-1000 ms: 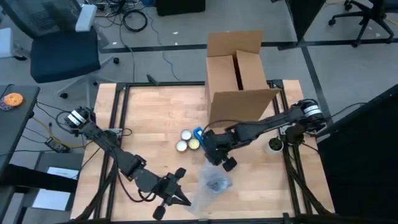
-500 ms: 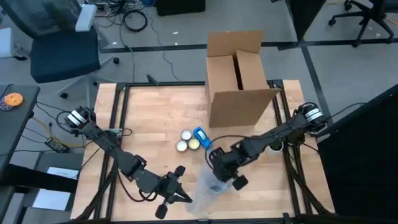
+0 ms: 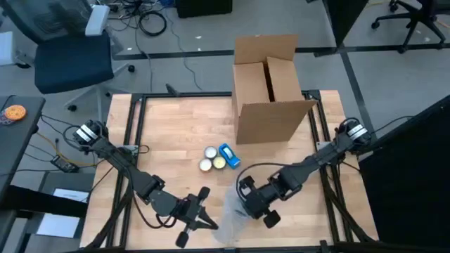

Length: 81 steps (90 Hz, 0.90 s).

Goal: Wrap mug
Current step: Wrap the purple mug with the transparent bubble wrap

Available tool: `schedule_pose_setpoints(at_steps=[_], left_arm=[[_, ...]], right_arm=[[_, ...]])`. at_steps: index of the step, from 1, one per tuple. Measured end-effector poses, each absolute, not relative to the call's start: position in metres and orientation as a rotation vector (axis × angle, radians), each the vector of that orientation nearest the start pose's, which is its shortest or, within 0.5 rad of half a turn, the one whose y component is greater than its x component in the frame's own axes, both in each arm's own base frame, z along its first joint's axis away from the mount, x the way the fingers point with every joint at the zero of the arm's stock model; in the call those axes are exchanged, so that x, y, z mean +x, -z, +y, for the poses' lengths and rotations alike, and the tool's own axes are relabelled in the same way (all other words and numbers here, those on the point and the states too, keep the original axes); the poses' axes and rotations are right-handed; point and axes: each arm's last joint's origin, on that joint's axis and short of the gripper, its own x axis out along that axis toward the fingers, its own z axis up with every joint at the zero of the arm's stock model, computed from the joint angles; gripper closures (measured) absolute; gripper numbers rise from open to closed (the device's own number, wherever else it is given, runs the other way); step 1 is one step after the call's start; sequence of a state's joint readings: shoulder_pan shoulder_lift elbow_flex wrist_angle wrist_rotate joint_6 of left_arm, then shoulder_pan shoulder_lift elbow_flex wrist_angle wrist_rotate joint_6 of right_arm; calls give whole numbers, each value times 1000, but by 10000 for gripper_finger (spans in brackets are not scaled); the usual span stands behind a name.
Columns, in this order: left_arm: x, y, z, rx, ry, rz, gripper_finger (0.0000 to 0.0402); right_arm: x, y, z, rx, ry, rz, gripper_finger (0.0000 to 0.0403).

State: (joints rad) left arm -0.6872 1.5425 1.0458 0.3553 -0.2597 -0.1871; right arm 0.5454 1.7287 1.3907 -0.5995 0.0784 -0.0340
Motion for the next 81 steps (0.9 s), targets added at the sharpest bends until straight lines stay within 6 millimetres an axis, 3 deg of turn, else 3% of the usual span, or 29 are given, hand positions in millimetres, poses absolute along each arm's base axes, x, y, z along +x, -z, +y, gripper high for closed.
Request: schedule_pose_setpoints(at_steps=[23,43,59,81], left_arm=[[277,-289,-217,-116,394,167,402],[277,-288,-217,-115,392,171,402],[277,-288,-216,-116,390,174,402],[277,-288,-217,-119,391,169,402]], right_arm=[[318,-259,206,-298,-447,832,380],[290,-276,227,-500,-201,704,368],[266,-273,252,-498,-136,680,307],[243,-266,255,-495,64,700,209]])
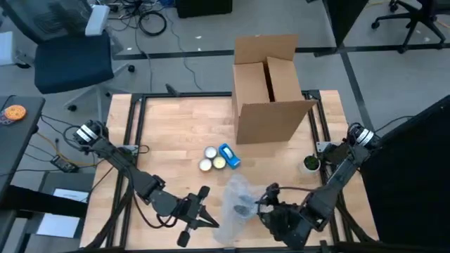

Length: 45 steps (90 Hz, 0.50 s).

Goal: Wrap mug
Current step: Wrap the purple mug with the transparent bubble wrap

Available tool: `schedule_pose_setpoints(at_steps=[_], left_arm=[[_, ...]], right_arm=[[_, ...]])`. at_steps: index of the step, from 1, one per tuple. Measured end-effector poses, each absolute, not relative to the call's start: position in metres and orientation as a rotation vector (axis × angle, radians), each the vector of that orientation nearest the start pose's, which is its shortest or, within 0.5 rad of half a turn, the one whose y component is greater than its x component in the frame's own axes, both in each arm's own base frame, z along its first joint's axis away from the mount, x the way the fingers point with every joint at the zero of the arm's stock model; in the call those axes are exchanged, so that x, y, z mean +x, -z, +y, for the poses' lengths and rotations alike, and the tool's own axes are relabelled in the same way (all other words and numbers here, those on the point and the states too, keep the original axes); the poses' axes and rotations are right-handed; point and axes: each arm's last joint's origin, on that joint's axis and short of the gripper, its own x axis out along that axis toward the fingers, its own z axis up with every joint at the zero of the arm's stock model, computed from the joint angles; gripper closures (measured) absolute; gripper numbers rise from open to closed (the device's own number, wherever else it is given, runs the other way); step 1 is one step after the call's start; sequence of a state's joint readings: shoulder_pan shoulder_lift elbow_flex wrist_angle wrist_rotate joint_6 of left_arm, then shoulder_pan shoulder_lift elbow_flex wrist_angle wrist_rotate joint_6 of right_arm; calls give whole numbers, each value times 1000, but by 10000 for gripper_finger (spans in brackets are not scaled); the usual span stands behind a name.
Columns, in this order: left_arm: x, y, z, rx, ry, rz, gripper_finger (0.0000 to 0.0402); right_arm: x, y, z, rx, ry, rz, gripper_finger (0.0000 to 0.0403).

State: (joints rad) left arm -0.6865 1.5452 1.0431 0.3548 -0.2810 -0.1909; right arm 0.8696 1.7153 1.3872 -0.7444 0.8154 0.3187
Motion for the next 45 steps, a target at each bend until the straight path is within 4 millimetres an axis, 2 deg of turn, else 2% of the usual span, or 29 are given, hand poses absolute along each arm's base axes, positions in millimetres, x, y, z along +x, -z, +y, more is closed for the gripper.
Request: schedule_pose_setpoints(at_steps=[10,20,29,45], left_arm=[[277,-288,-217,-120,391,169,402],[277,-288,-217,-120,391,170,402],[277,-288,-217,-119,391,169,402],[276,-288,-217,-117,392,169,402]], right_arm=[[247,-254,247,-399,101,734,189],[251,-241,244,-314,71,756,186],[251,-231,241,-298,90,756,196],[258,-227,233,-261,137,730,230]])
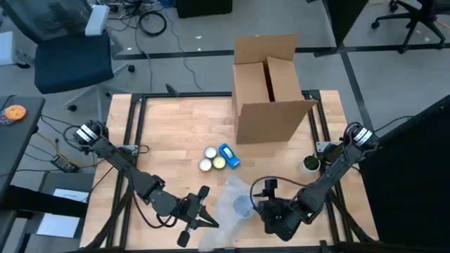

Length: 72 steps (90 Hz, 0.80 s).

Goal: Wrap mug
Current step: Wrap the purple mug with the transparent bubble wrap

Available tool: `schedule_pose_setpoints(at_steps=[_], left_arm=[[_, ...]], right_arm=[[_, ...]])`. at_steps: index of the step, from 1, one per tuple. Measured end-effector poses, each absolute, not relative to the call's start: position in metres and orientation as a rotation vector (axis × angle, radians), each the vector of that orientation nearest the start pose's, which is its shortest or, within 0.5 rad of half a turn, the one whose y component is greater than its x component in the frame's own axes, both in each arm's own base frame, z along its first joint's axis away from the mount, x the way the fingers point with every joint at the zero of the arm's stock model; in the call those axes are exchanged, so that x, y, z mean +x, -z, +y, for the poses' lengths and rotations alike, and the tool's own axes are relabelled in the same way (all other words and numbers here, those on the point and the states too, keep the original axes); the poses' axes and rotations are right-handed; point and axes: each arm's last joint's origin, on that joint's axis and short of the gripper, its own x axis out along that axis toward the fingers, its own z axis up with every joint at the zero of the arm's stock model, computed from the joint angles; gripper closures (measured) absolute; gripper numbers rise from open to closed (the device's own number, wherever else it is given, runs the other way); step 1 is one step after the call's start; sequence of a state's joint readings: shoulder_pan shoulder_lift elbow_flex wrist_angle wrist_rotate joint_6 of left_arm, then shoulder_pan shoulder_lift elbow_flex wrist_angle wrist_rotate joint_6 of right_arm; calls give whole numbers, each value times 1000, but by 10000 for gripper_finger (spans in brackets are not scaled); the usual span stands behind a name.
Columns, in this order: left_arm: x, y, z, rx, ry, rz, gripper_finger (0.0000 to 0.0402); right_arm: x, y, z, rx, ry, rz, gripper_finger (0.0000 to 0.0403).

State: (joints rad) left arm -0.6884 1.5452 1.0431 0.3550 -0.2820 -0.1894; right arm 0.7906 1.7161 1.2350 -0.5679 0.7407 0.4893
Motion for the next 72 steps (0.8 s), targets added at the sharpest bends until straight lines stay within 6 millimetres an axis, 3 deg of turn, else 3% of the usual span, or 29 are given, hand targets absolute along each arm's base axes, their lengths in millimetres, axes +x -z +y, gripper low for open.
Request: schedule_pose_setpoints(at_steps=[10,39,52,72], left_arm=[[276,-288,-217,-117,392,169,402],[276,-290,-218,-129,396,156,402],[276,-289,-217,-129,395,158,402],[276,-289,-217,-131,395,159,402]], right_arm=[[266,-225,228,-305,135,739,254],[292,-198,216,-652,104,803,338],[297,-202,216,-677,73,771,395],[296,-218,221,-670,56,732,392]])
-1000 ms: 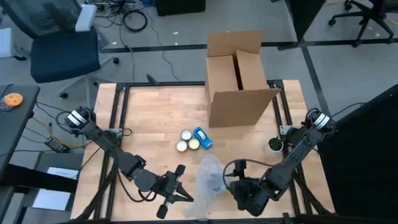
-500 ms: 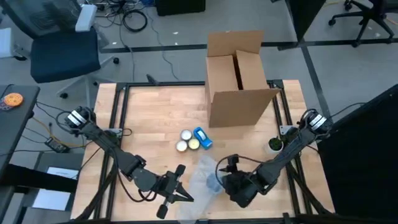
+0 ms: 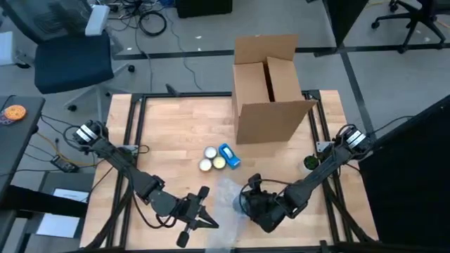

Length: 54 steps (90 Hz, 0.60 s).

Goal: Wrap mug
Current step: Wrap the purple mug with the transparent bubble wrap

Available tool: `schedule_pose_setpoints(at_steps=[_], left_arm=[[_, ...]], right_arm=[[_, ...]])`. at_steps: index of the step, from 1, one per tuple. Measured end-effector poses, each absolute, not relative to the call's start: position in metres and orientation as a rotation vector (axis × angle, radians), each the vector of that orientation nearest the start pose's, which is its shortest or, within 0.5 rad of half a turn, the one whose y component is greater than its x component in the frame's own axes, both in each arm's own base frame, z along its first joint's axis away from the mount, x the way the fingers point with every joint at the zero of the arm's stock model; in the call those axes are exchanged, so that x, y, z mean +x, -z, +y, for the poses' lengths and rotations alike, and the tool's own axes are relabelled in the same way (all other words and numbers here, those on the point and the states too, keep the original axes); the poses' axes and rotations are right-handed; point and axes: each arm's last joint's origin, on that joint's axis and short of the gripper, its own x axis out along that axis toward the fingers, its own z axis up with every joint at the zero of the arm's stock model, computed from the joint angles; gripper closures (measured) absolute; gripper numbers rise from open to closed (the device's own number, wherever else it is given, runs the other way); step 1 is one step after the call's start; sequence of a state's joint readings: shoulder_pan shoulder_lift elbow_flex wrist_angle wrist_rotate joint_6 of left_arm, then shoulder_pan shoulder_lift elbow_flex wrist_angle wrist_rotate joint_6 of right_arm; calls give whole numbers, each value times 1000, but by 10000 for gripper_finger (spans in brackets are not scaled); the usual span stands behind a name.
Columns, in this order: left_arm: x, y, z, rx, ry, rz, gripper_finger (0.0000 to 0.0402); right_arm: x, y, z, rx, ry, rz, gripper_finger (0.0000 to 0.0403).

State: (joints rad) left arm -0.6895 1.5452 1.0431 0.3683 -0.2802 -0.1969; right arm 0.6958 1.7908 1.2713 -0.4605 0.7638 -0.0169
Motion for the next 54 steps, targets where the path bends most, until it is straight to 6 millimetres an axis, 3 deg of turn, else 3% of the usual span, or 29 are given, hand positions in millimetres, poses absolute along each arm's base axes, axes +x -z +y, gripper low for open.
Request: schedule_pose_setpoints(at_steps=[29,54], left_arm=[[276,-289,-217,-152,391,168,402],[277,-284,-222,-150,416,181,401]], right_arm=[[291,-250,236,-749,8,747,402],[278,-287,243,-654,15,806,403]])
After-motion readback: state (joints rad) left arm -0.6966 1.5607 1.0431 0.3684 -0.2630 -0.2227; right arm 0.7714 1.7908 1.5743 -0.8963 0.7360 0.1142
